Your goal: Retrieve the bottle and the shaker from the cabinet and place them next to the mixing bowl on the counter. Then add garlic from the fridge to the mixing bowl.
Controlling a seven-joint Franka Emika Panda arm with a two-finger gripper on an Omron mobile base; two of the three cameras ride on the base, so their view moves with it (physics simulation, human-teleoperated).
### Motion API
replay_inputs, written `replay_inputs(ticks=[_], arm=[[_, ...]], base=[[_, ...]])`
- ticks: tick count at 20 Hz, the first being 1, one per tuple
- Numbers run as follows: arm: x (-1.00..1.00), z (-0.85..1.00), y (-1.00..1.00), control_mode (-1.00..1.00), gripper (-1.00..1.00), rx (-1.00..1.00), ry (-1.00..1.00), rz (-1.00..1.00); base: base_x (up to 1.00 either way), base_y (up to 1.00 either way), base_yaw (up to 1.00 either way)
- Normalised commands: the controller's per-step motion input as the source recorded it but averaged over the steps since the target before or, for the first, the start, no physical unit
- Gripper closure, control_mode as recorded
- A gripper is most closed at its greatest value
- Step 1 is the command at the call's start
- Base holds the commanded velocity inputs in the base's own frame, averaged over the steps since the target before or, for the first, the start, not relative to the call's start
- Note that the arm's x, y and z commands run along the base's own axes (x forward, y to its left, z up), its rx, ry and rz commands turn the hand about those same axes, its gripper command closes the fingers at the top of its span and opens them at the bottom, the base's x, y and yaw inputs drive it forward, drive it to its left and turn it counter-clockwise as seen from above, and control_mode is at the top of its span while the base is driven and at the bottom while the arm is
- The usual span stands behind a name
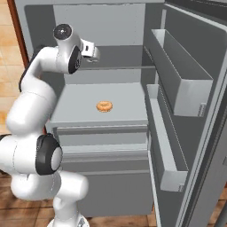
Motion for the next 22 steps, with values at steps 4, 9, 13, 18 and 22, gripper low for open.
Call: replay_inputs(ticks=[4,9,13,18,22], arm=[[0.5,-0.07,0.0,-1.0,-1.0,-0.01,0.08,0.0],[0.42,-0.18,0.05,-1.0,-1.0,-0.03,0.01,0.0],[0.39,-0.07,0.01,-1.0,-1.0,-0.03,0.01,0.0],[0.47,-0.08,0.0,-1.0,-1.0,-0.02,0.0,0.0],[0.54,-0.01,0.0,-1.0,-1.0,-0.02,0.12,0.0]], base=[[0.0,0.0,0.0],[0.0,0.0,0.0],[0.0,0.0,0.0],[0.0,0.0,0.0],[0.0,0.0,0.0]])
